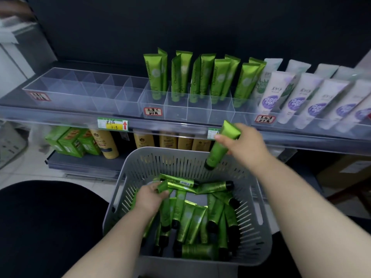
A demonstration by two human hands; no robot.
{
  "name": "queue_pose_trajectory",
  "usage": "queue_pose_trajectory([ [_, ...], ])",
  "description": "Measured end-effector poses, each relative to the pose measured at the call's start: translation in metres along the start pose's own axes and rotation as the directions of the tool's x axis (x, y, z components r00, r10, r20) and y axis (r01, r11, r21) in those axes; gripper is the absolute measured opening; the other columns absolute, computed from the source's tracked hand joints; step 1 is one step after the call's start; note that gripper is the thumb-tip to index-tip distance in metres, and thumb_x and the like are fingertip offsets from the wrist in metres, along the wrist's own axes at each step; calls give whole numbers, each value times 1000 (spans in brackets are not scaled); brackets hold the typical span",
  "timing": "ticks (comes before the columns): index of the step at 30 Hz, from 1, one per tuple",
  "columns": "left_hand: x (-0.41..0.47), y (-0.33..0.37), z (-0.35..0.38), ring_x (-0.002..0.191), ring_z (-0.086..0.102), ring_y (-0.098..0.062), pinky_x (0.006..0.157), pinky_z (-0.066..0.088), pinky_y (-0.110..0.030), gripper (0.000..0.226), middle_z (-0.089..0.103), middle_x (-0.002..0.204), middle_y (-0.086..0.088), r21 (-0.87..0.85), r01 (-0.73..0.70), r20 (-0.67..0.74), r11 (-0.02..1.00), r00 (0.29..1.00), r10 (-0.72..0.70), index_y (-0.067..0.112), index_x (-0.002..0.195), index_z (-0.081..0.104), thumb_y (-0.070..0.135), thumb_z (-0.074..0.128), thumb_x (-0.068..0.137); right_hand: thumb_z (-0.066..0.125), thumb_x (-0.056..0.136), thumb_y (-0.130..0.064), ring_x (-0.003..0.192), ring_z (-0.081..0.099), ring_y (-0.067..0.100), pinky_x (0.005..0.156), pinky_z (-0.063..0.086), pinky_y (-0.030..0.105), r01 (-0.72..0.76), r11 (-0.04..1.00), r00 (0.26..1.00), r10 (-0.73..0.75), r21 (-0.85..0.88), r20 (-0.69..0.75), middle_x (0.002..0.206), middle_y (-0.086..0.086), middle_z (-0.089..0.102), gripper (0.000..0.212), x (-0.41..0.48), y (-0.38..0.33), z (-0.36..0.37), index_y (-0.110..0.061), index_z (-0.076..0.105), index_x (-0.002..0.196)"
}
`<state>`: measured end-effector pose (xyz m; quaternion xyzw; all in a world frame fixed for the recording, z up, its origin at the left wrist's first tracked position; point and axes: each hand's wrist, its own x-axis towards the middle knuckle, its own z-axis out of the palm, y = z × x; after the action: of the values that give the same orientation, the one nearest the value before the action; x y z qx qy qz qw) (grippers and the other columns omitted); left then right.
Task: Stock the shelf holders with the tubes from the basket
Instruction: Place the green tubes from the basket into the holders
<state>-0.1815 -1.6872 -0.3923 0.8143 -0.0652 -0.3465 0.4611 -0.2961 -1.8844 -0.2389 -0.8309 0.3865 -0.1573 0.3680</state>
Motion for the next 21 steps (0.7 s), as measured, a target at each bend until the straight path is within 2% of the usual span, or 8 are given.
queue_pose_trajectory([
  [2, -4, 7, -1, 93, 62, -21, 85, 46, -24, 37, 67, 109, -11, -16, -43, -62, 999, 997, 42, 7, 117, 63, 10, 71, 81, 69, 82, -39, 68, 64, 21, 59, 51, 18, 71, 997, 997, -71, -17, -41, 94, 6, 67, 43, 6, -14, -27, -17, 57, 117],
  [4, -9, 17, -3, 87, 63, -19, 75, 49, -19, 32, 69, 104, -7, -30, -107, -99, 994, 990, 104, 11, 114, 66, 10, 69, 82, 66, 84, -38, 60, 63, 15, 47, 45, 12, 111, 994, 992, -111, -1, -67, 90, 5, 68, 38, 10, -24, -49, -18, 58, 116],
  [8, -13, 51, -10, 90, 62, -11, 76, 45, -14, 30, 66, 107, 0, 1, -236, -147, 972, 961, 234, 22, 109, 69, 14, 72, 80, 63, 86, -38, 52, 62, 11, 51, 49, 18, 168, 985, 985, -166, 28, -42, 75, -1, 67, 17, 21, -32, -72, -21, 61, 89],
  [11, -21, 93, -14, 90, 63, -10, 81, 45, -16, 32, 67, 106, 3, -5, -357, -171, 934, 921, 351, 27, 108, 68, 16, 73, 79, 62, 86, -40, 50, 61, 9, 49, 47, 21, 193, 981, 981, -193, 16, -29, 65, 0, 66, 14, 33, -40, -82, -26, 60, 83],
  [13, -29, 126, -15, 88, 62, -4, 83, 44, -14, 33, 68, 100, 6, -34, -452, -187, 891, 879, 439, 27, 108, 67, 14, 73, 78, 63, 86, -38, 49, 60, 7, 44, 41, 14, 220, 974, 975, -219, 49, -39, 66, -4, 65, 13, 41, -46, -90, -29, 60, 79],
  [16, -45, 180, -15, 72, 60, 12, 73, 45, -3, 31, 68, 88, 14, -67, -579, -190, 812, 807, 560, 36, 100, 64, 15, 73, 78, 65, 85, -37, 47, 60, 4, 40, 37, 12, 254, 966, 965, -250, 50, -76, 65, -8, 64, 12, 52, -54, -106, -26, 62, 80],
  [19, -52, 226, -9, 82, 66, -3, 83, 52, -20, 26, 70, 88, 12, -107, -672, -217, 733, 735, 642, 42, 88, 65, 20, 75, 77, 67, 83, -37, 48, 60, 3, 48, 44, 18, 276, 961, 954, -271, 20, -124, 73, -3, 68, 17, 62, -55, -121, -21, 66, 87],
  [21, -53, 250, -1, 86, 68, -12, 84, 55, -30, 24, 72, 89, 7, -130, -716, -231, 686, 695, 681, 39, 87, 68, 19, 75, 77, 71, 80, -37, 51, 62, 5, 48, 45, 15, 271, 963, 952, -269, -4, -148, 73, 0, 68, 19, 68, -52, -128, -20, 68, 88],
])
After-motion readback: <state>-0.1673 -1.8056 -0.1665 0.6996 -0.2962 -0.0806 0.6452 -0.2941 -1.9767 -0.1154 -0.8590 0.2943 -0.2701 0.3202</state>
